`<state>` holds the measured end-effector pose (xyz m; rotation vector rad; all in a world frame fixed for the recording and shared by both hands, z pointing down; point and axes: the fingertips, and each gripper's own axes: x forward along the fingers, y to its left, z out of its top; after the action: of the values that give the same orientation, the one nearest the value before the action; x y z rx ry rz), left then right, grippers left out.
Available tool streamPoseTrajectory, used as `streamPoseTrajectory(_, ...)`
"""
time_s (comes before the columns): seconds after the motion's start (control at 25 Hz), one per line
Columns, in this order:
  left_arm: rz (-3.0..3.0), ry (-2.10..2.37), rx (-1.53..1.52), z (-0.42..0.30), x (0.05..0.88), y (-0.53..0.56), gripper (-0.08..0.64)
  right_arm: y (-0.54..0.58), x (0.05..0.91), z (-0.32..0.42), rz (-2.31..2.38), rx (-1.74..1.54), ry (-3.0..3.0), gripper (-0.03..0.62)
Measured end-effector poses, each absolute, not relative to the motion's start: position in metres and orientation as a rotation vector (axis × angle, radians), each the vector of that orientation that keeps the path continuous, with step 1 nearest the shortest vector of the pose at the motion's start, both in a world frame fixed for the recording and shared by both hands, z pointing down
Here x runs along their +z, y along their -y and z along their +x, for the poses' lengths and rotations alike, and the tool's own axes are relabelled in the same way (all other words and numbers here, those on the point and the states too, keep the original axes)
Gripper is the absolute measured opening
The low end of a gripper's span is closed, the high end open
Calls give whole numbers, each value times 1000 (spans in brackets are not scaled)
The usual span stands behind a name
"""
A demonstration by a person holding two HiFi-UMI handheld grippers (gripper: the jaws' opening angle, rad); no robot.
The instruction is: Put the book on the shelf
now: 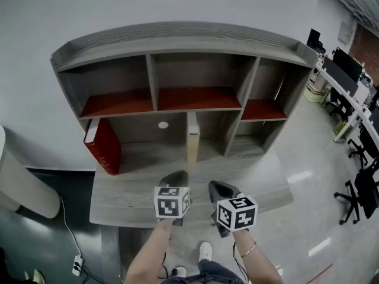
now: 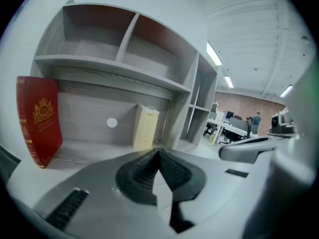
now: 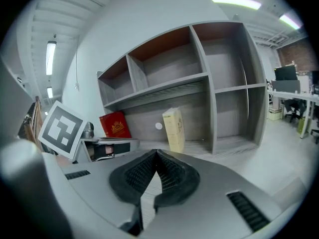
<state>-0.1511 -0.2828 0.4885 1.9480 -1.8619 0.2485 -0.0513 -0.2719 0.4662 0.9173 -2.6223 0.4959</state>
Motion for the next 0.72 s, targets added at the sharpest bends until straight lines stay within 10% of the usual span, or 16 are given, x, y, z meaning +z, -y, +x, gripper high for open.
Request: streamPoseTrajectory(0.72,2039,1735,208,-143,471,207,12,219,457,-47,997,514,2666,8)
